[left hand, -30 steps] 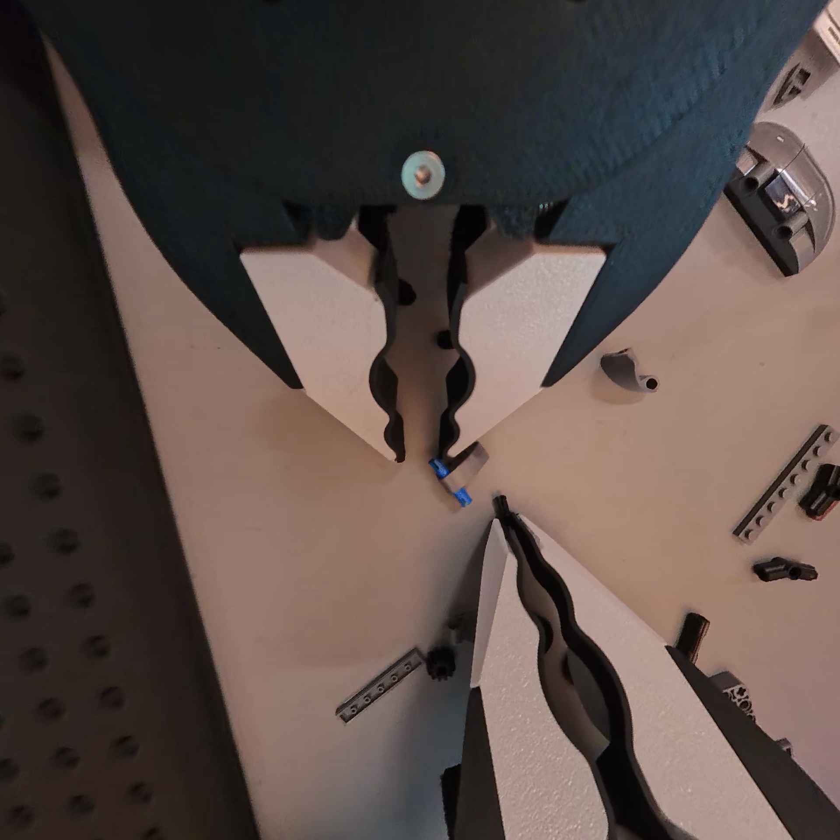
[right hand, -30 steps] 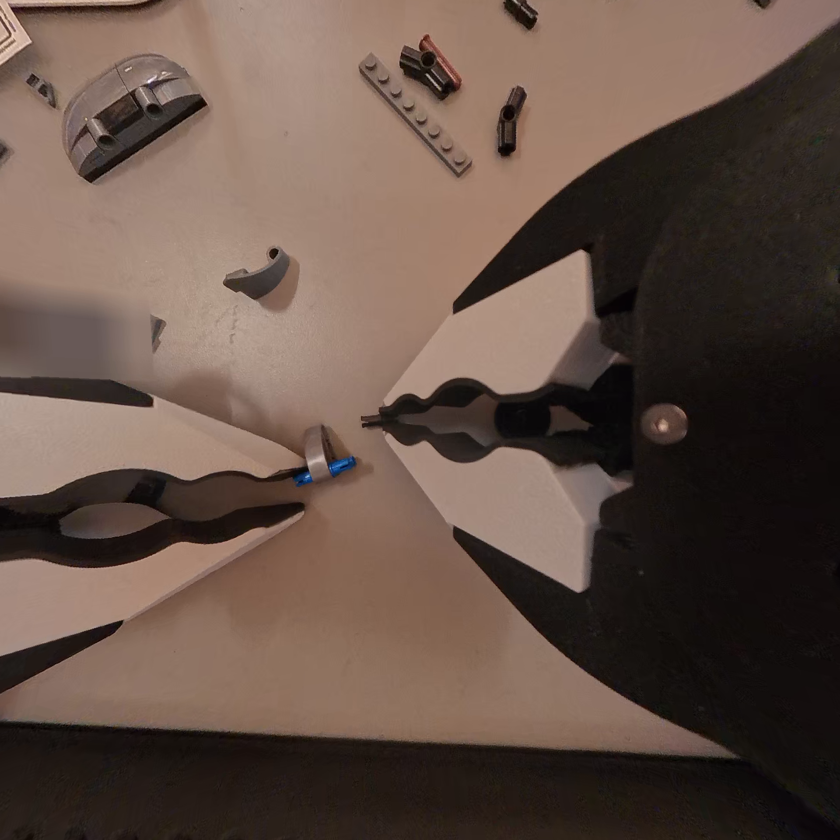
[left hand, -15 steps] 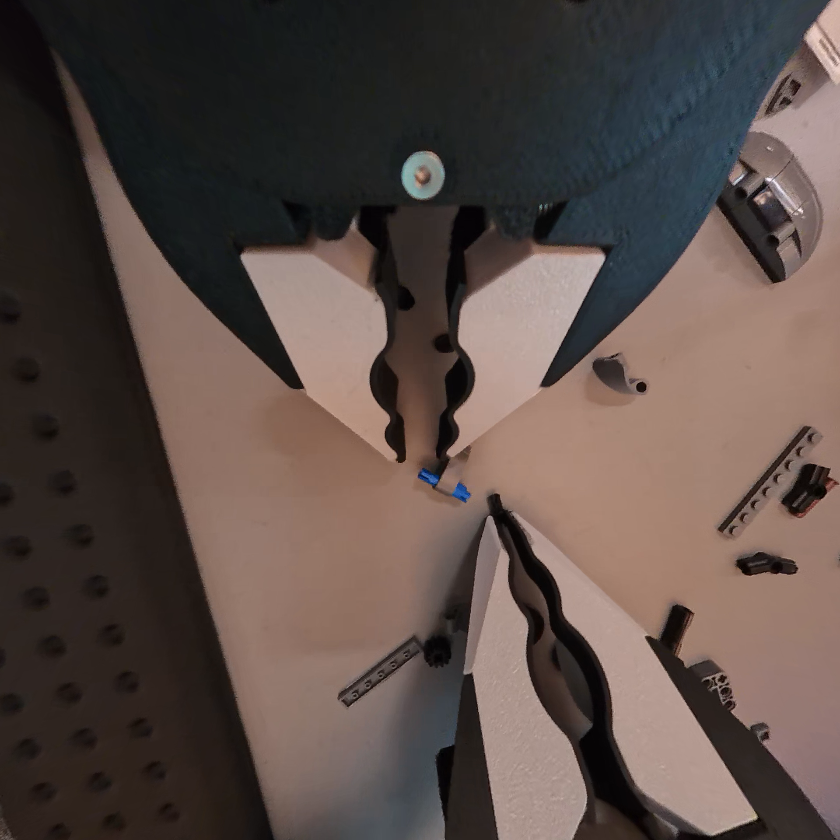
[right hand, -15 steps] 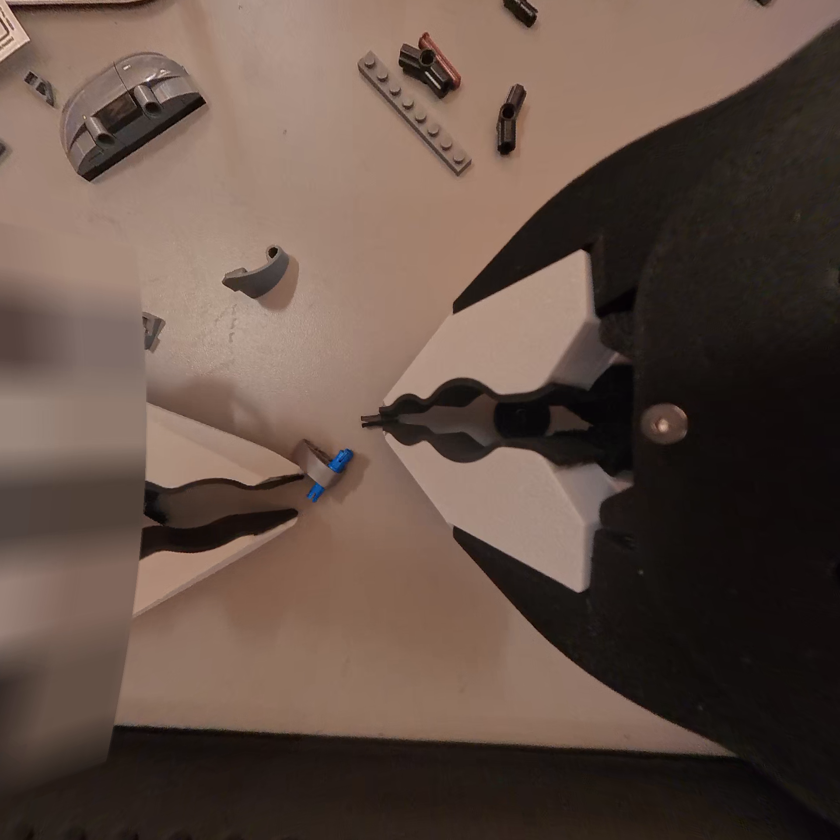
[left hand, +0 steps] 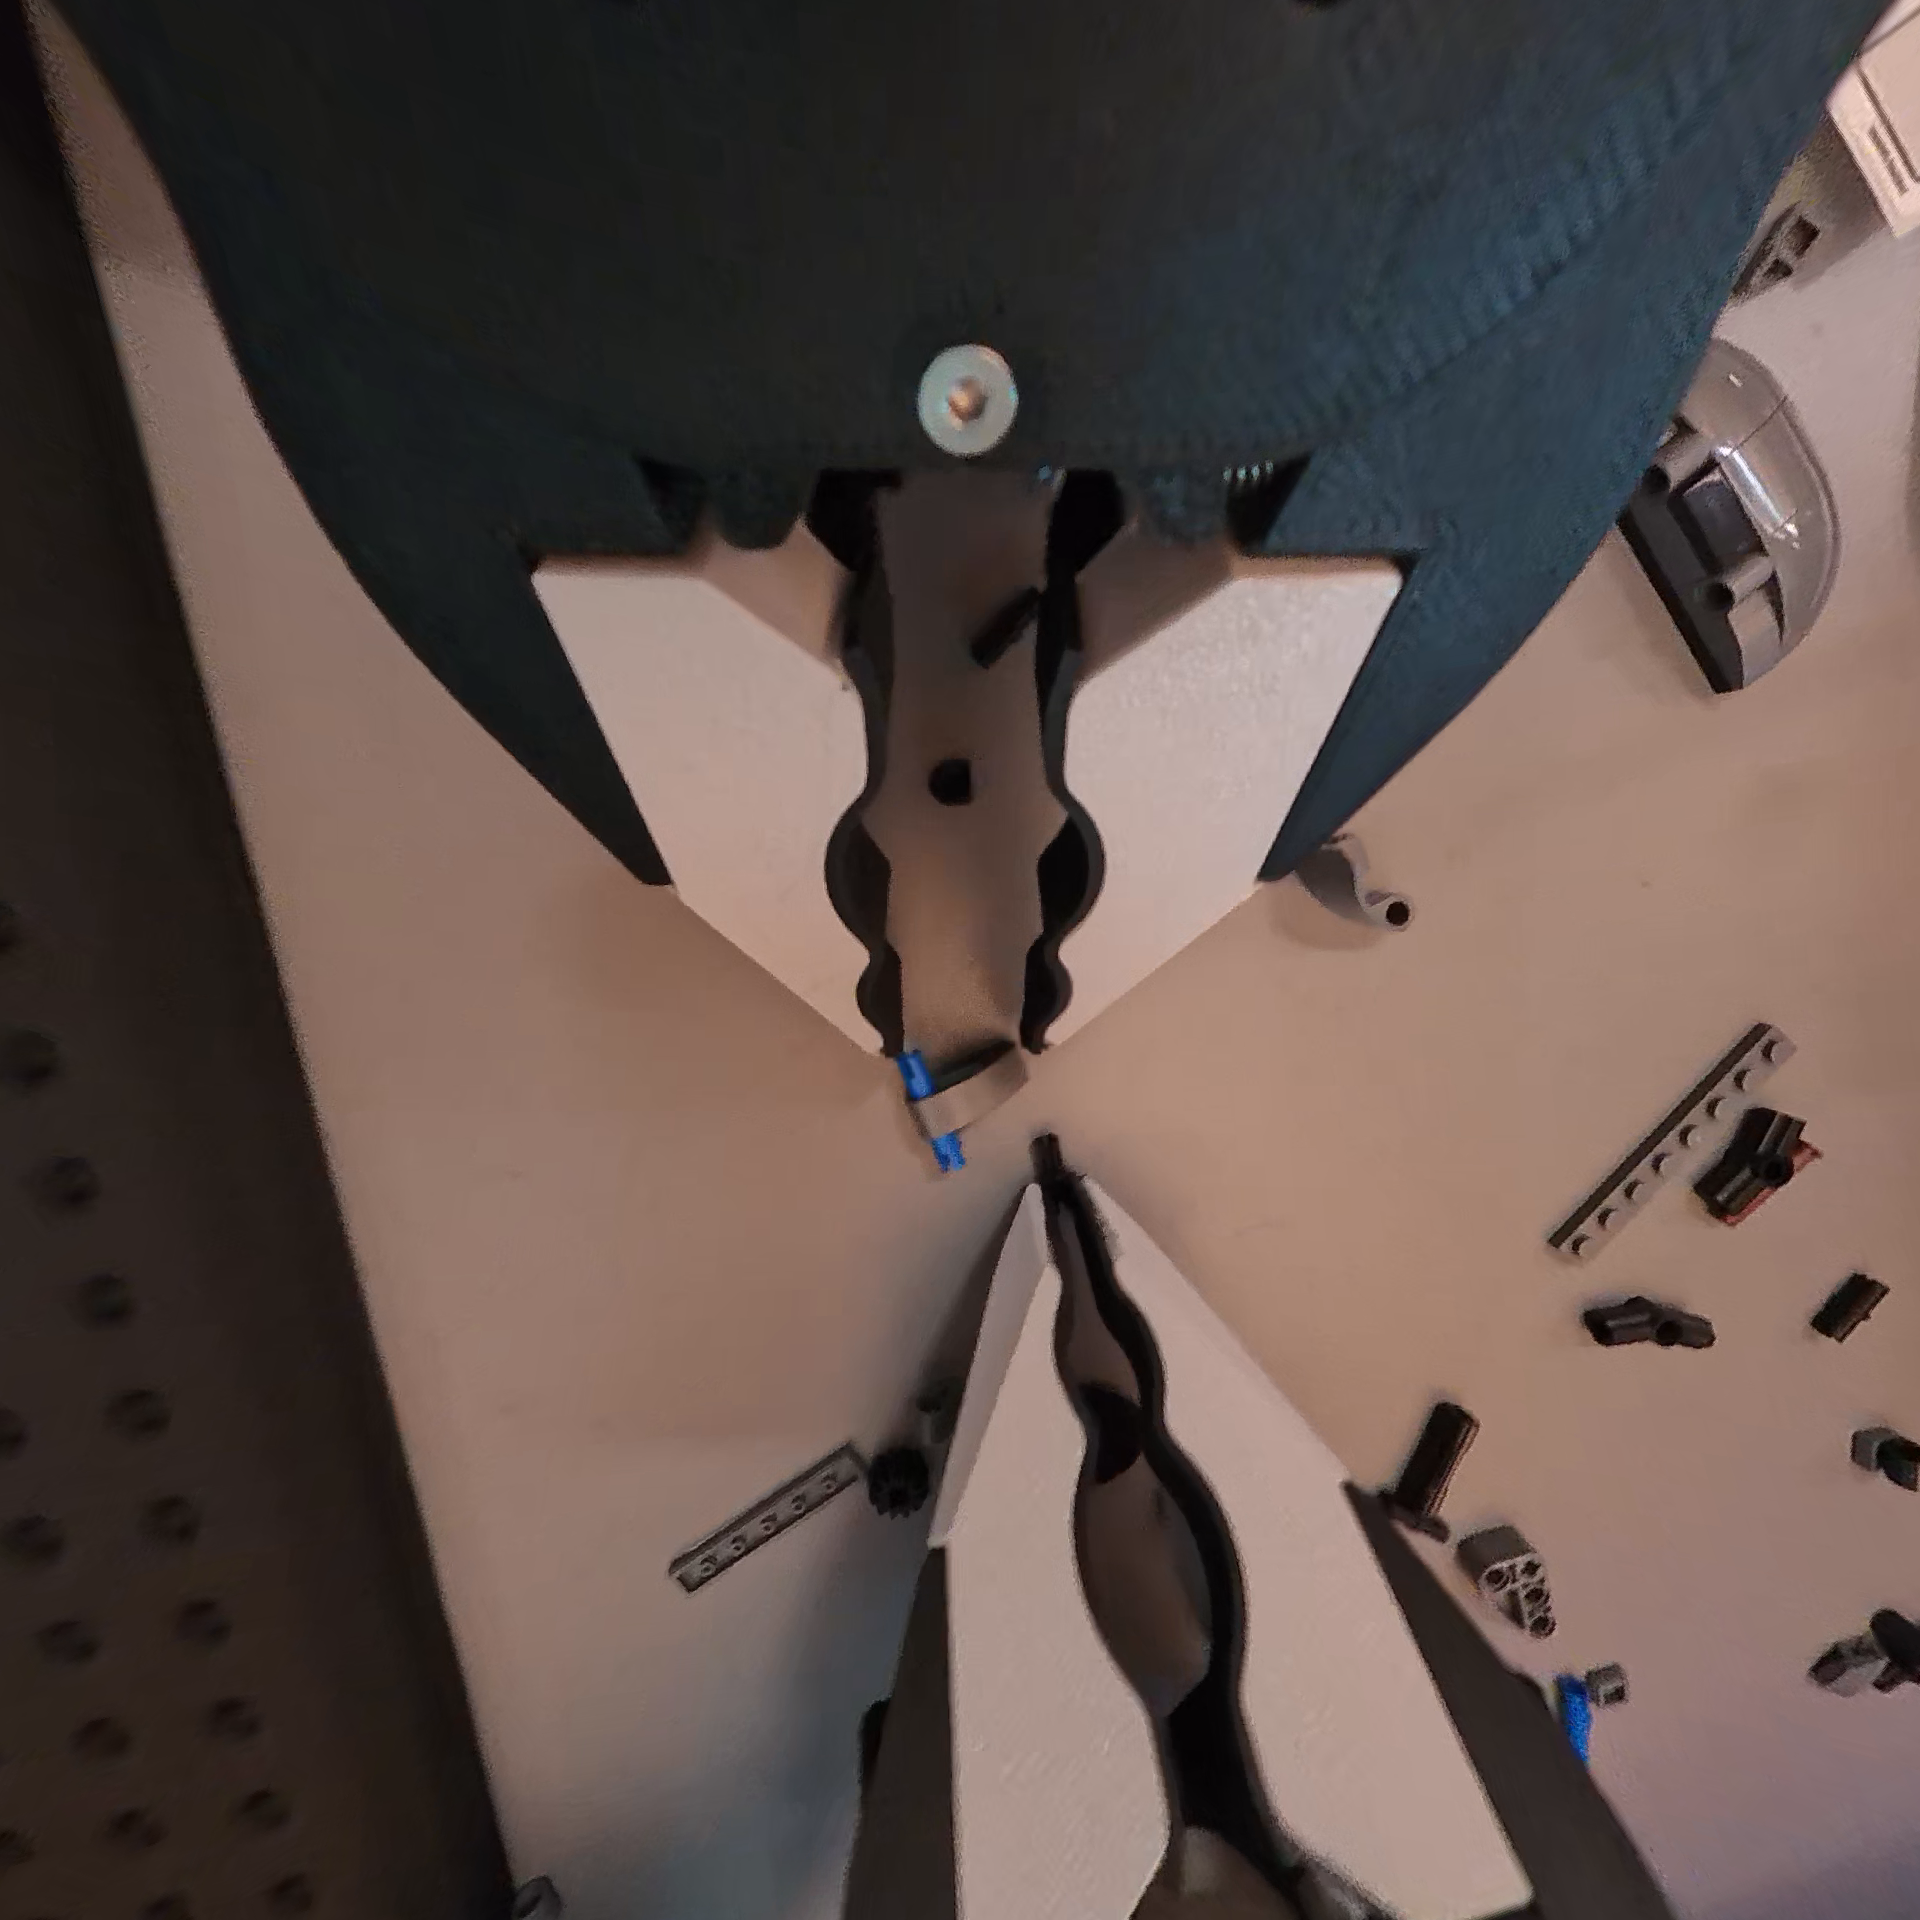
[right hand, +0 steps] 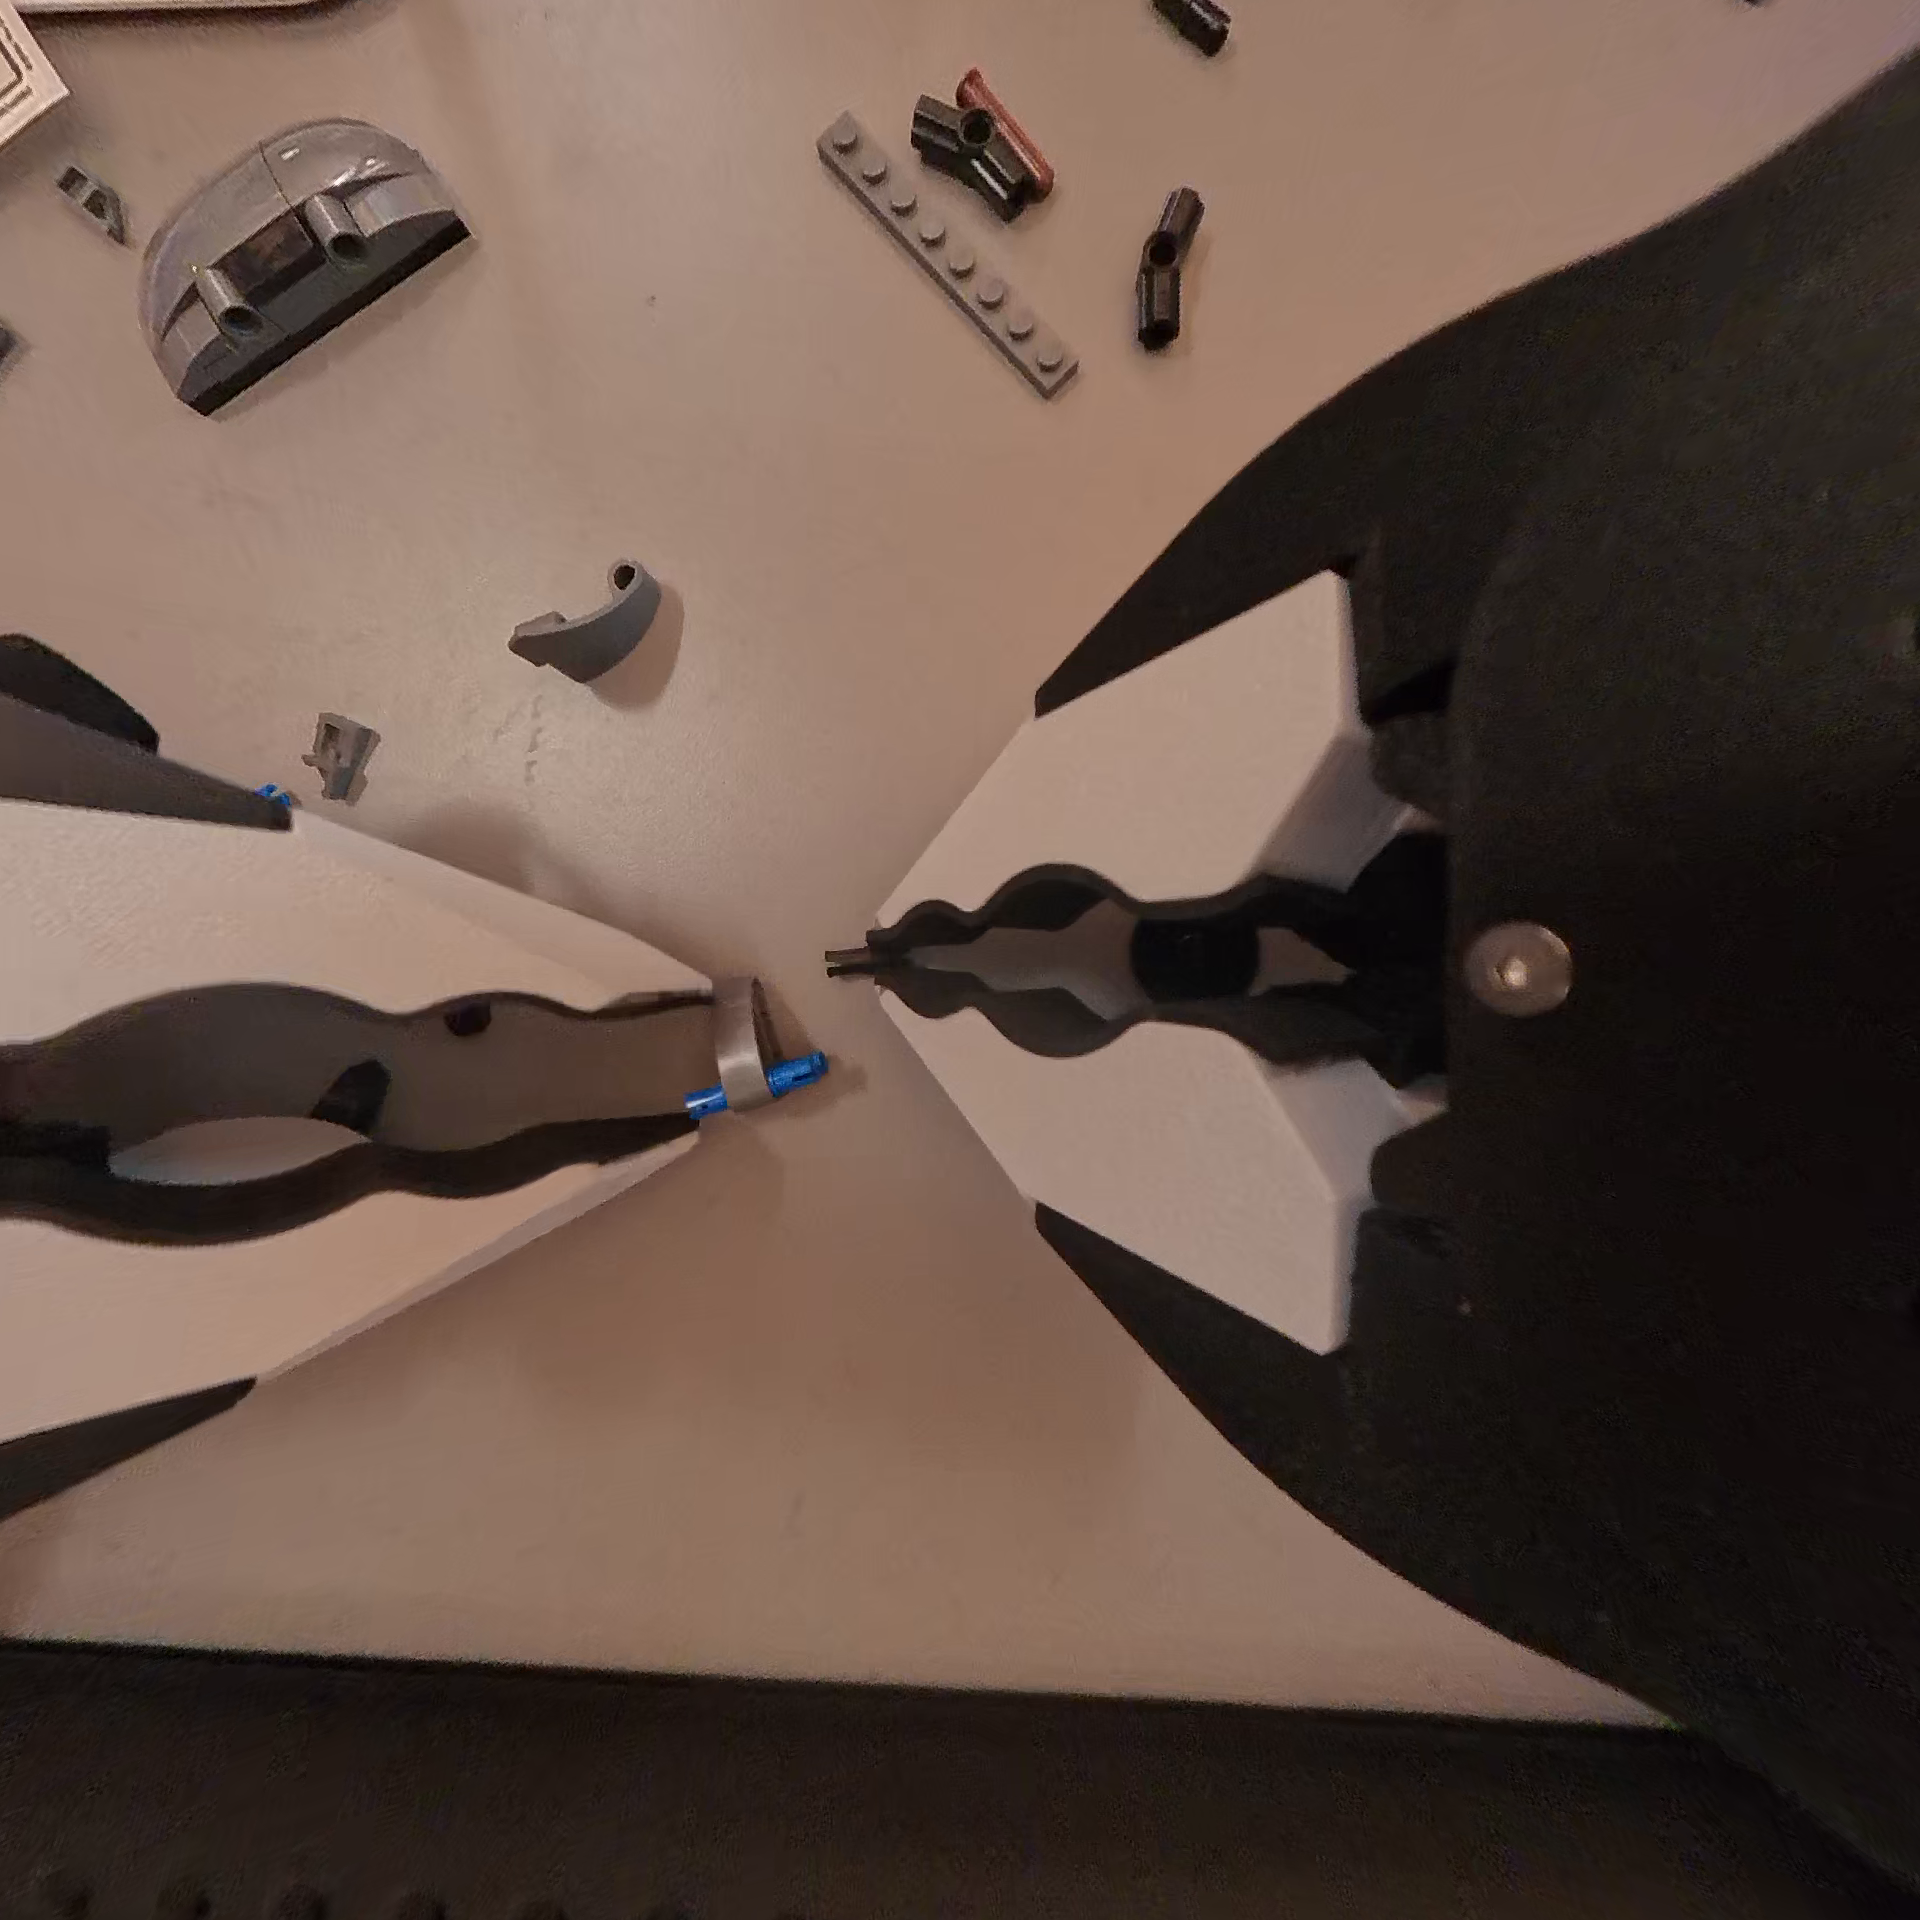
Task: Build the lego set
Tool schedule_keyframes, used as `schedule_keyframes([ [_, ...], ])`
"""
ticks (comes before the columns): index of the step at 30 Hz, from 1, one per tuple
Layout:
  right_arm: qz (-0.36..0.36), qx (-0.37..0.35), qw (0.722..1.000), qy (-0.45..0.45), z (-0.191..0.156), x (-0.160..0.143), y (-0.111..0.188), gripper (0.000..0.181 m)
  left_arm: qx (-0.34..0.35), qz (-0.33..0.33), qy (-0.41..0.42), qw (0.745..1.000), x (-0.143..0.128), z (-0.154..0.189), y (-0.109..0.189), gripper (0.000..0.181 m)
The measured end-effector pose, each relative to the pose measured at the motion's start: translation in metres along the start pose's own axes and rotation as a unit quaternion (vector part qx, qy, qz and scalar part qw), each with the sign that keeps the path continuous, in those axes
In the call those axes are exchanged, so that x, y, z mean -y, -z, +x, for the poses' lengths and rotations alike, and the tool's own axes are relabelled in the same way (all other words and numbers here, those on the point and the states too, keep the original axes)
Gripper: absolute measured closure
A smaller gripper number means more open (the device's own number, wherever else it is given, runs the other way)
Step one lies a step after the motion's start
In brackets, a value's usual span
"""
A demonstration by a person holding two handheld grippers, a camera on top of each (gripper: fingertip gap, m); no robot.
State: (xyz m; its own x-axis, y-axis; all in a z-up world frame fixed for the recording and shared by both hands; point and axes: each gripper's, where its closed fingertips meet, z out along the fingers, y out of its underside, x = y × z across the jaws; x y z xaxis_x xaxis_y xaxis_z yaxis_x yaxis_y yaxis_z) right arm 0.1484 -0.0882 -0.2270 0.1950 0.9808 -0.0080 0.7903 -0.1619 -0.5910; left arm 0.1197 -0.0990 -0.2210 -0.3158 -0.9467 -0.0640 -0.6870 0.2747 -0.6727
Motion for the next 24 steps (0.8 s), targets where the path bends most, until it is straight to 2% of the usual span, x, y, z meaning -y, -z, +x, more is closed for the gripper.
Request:
schedule_keyframes([
  [9,0.001,0.0,1.0,0.002,-0.0005,0.0003,0.0001,0.179,0.005,-0.002,-0.004,1.0,0.0016,-0.0006,-0.0059,0.153],
  [15,0.002,0.0,1.0,0.001,-0.0006,0.0003,0.0001,0.179,0.004,-0.008,-0.006,1.0,0.0007,0.0007,-0.0077,0.16],
  [19,0.003,0.001,1.0,0.001,-0.0005,0.0003,0.0001,0.179,0.012,-0.013,-0.012,1.0,-0.0009,-0.0011,-0.0071,0.173],
  [24,0.003,0.001,1.0,0.001,-0.0006,0.0001,0.0002,0.179,0.013,-0.013,-0.01,1.0,-0.0011,-0.0014,-0.0071,0.175],
])
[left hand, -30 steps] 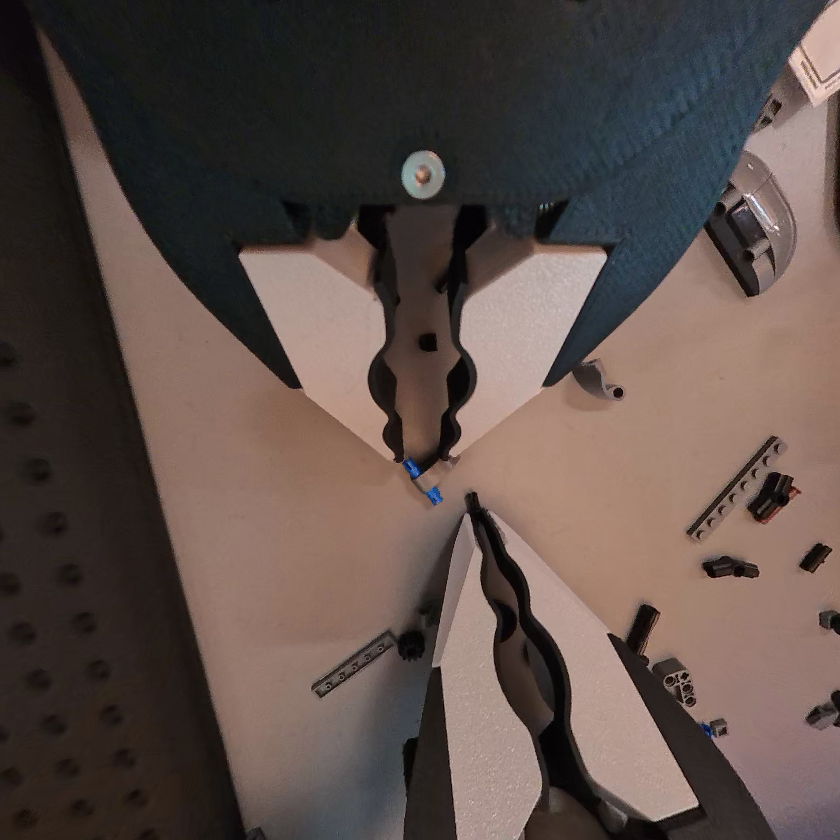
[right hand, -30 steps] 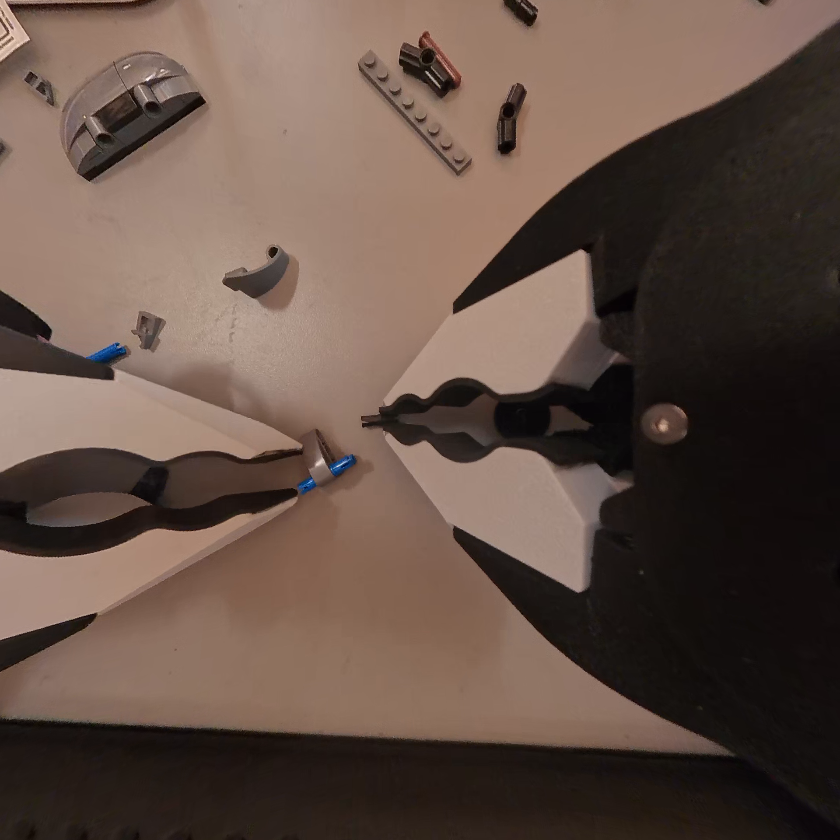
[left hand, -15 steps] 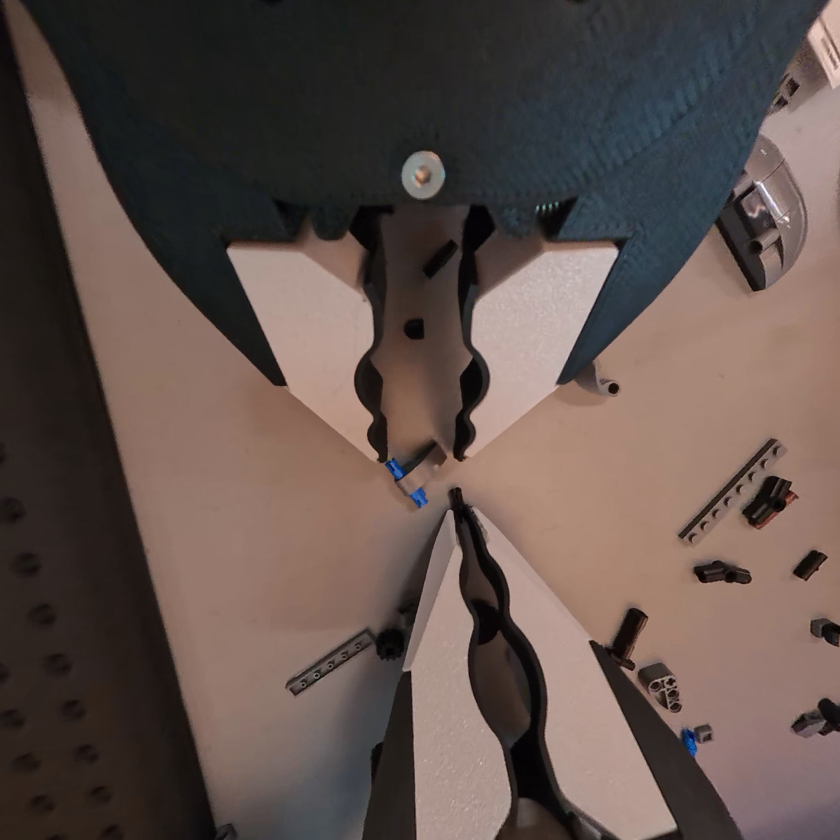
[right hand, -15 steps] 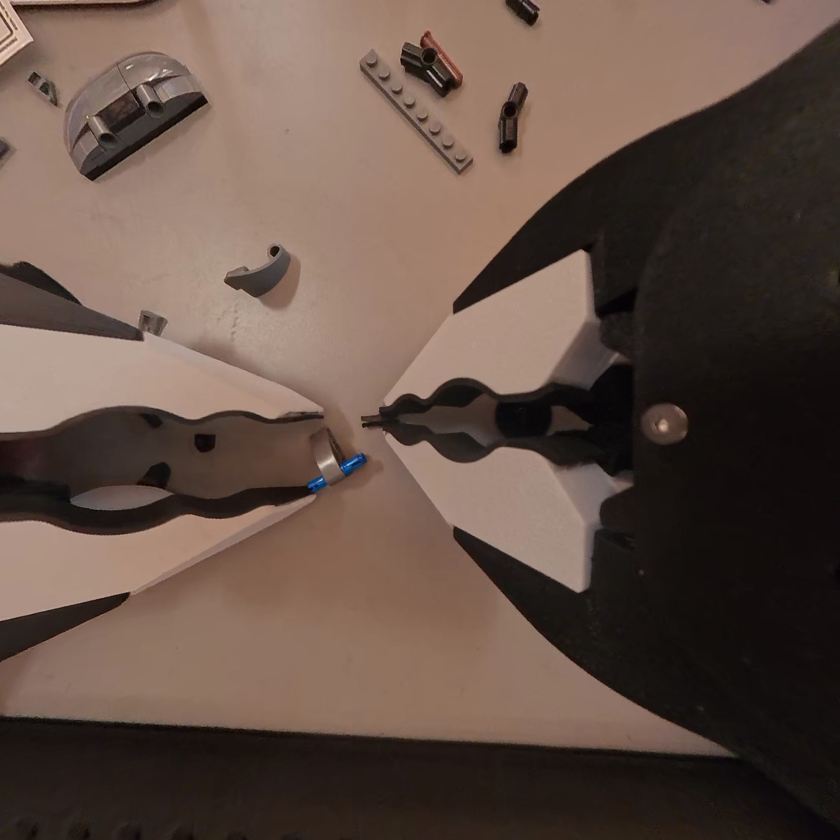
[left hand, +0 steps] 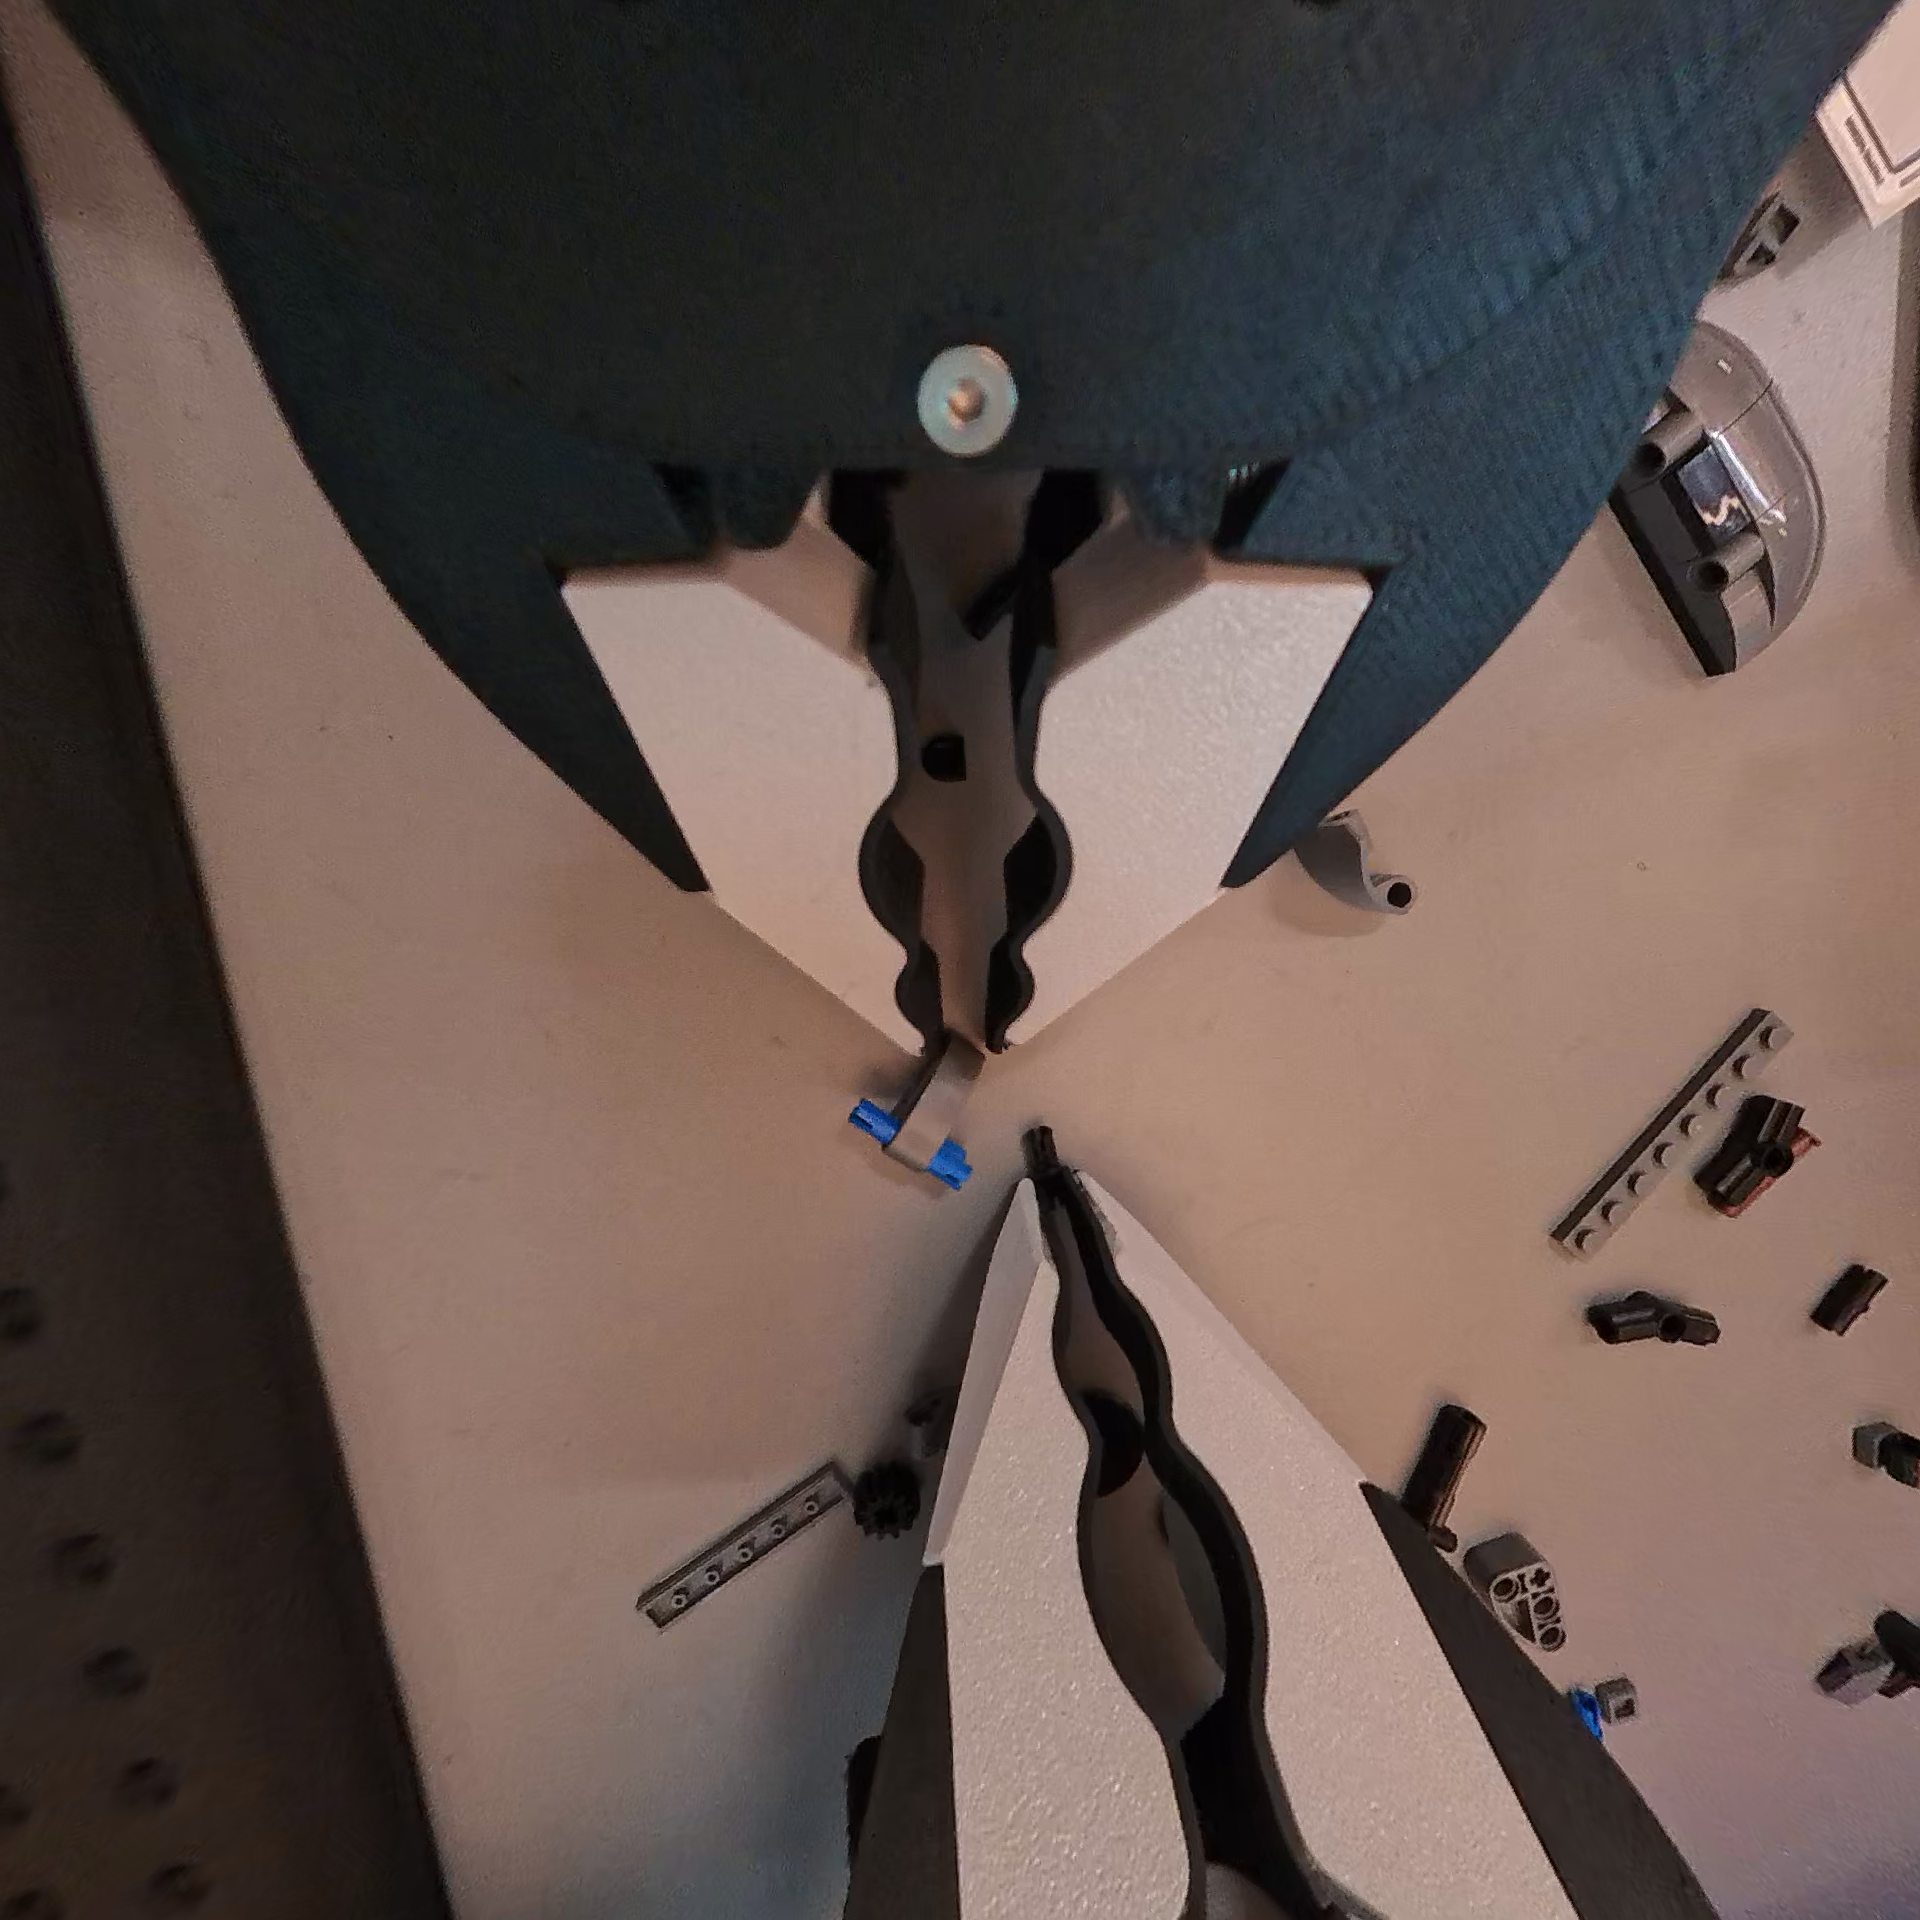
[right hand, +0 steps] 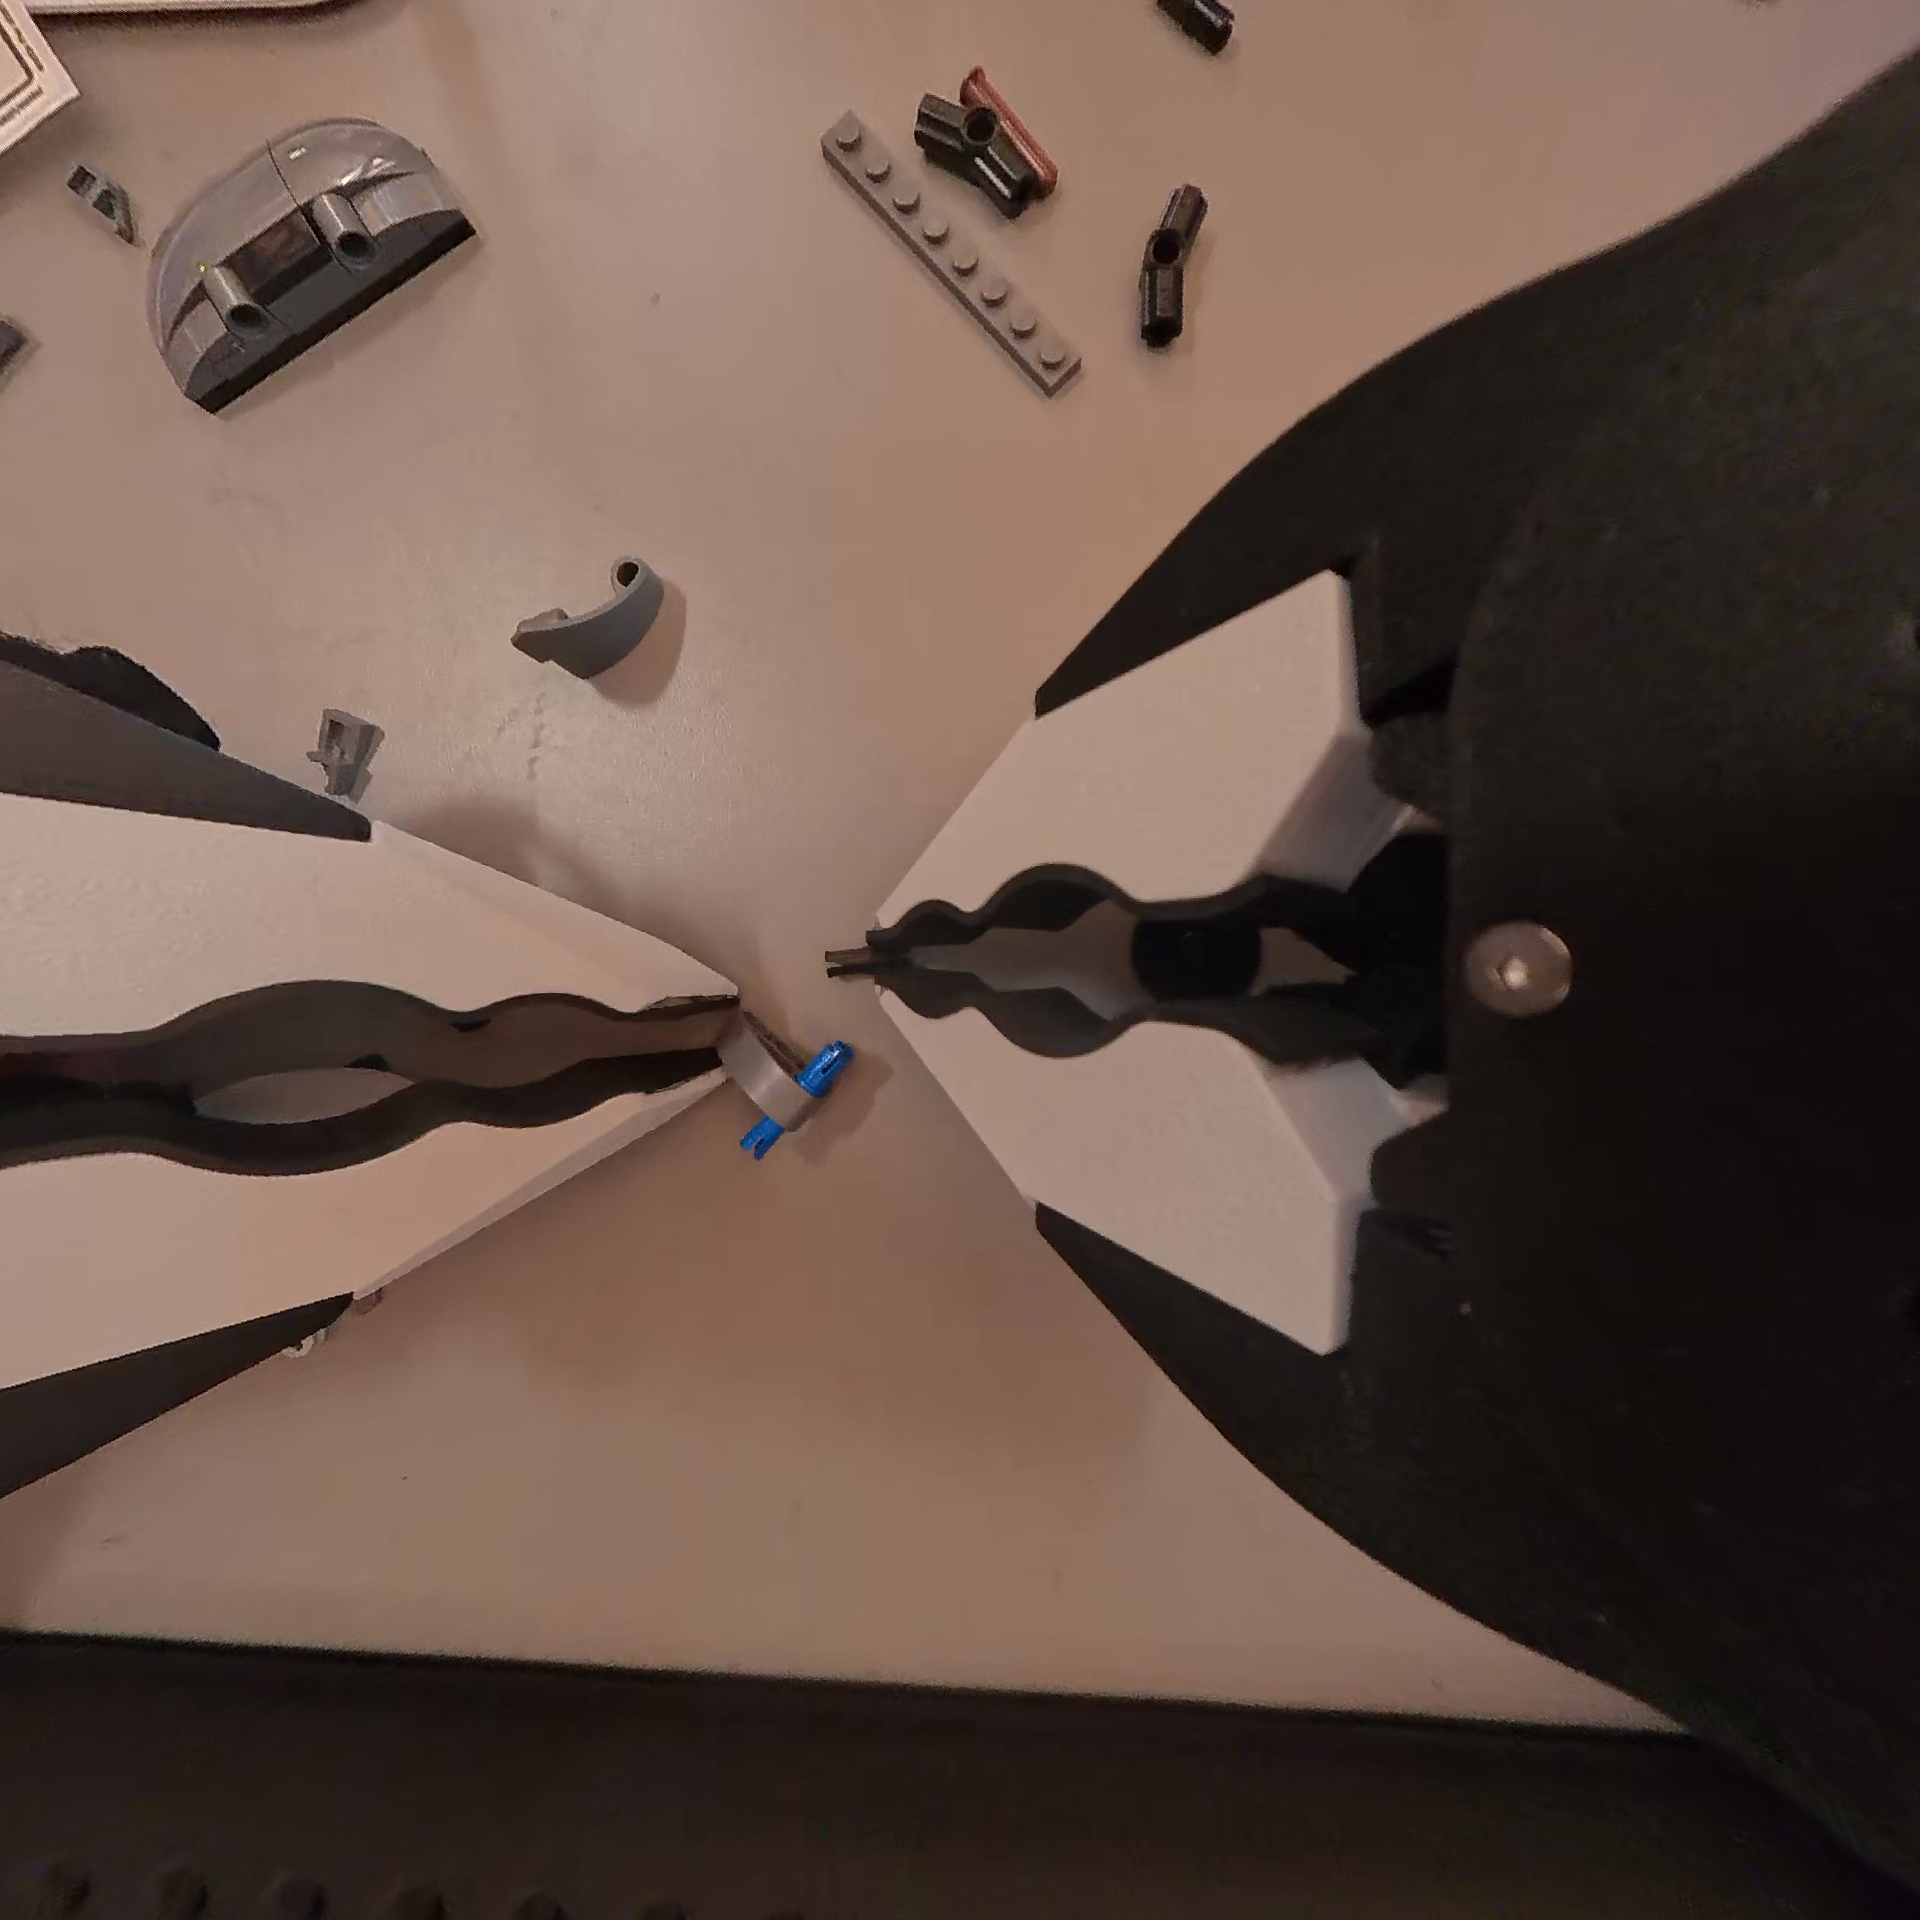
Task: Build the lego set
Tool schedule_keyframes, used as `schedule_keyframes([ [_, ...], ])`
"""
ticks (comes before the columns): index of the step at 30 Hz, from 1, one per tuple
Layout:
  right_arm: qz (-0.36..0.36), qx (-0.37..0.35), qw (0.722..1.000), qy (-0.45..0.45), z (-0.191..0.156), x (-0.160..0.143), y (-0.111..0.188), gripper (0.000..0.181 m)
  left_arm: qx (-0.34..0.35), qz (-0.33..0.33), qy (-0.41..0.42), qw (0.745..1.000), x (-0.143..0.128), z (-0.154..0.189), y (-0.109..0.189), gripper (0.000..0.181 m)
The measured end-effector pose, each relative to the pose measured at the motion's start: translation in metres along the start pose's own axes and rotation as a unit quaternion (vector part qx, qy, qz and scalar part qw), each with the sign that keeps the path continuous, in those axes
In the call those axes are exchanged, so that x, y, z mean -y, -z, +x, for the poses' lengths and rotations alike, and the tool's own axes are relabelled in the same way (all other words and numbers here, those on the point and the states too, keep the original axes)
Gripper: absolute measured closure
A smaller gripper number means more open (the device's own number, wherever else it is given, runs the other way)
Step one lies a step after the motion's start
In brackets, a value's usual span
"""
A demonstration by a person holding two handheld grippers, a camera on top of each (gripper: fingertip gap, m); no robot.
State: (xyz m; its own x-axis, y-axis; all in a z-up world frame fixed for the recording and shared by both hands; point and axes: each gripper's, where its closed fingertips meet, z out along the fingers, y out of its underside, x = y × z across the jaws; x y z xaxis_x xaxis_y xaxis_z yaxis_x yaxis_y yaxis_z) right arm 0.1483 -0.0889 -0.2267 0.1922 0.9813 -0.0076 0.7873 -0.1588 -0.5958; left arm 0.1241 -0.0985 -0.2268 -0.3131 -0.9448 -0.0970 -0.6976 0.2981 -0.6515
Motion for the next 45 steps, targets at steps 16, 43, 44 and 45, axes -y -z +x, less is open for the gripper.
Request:
schedule_keyframes([
  [16,-0.001,0.0,1.0,0.001,0.0,0.0,0.0,0.179,0.016,-0.009,0.013,1.0,-0.005,-0.008,0.004,0.176],
  [43,-0.003,-0.001,1.0,0.0,0.001,-0.001,0.001,0.179,-0.001,-0.008,0.017,1.0,0.005,0.002,0.002,0.154],
  [44,-0.003,-0.001,1.0,0.0,0.001,-0.001,0.001,0.179,0.009,-0.013,0.019,1.0,0.004,-0.001,0.002,0.154],
  [45,-0.003,-0.001,1.0,-0.001,0.001,-0.001,0.001,0.179,0.013,-0.015,0.02,1.0,0.004,-0.002,0.001,0.154],
])
